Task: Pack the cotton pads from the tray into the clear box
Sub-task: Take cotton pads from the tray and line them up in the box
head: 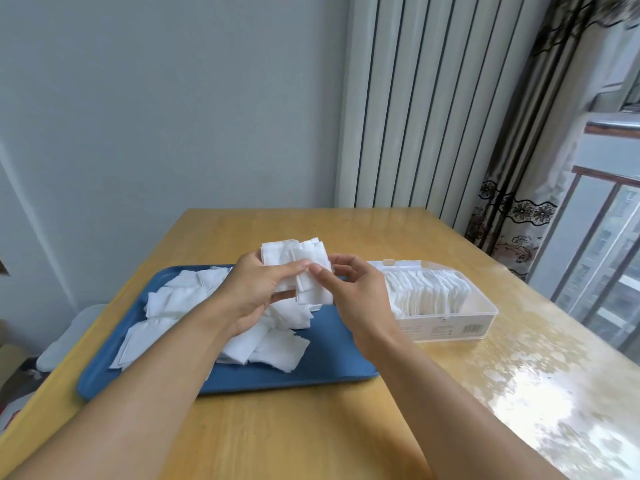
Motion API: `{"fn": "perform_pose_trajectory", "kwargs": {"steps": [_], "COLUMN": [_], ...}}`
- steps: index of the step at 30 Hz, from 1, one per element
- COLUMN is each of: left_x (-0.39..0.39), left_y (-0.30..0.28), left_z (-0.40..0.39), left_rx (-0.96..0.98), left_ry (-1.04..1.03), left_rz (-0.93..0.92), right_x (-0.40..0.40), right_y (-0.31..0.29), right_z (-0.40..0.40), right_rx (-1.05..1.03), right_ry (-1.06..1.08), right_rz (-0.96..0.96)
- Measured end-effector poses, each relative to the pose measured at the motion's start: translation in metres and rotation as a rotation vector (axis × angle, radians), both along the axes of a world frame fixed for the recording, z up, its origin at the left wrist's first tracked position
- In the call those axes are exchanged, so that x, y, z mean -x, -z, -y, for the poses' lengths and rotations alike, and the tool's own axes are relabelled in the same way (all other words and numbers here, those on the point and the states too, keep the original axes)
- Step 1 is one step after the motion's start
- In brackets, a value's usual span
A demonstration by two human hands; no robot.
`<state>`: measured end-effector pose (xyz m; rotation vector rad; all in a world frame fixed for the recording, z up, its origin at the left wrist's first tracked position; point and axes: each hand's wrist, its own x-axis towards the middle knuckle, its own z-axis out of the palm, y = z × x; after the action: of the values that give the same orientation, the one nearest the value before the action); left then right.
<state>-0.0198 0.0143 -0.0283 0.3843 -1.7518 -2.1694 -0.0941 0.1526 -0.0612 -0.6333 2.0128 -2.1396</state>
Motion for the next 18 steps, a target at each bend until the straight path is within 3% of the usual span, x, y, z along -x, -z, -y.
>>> {"fn": "perform_pose_trajectory", "kwargs": {"steps": [8, 18], "left_x": [-0.0011, 0.0013], "left_y": [0.0011, 0.0059], "left_z": [0.0037, 0.0078], "left_rx": [-0.062, -0.07], "left_ry": [0.129, 0.062], "left_rz": [0.015, 0.044], "right_x": [0.0003, -0.002], "right_y": [-0.0028, -0.0053], "right_z": [-0.0025, -0.0014], "right_rx": [-0.037, -0.021], "right_ry": [0.036, 0.055], "right_rz": [-0.066, -0.028]}}
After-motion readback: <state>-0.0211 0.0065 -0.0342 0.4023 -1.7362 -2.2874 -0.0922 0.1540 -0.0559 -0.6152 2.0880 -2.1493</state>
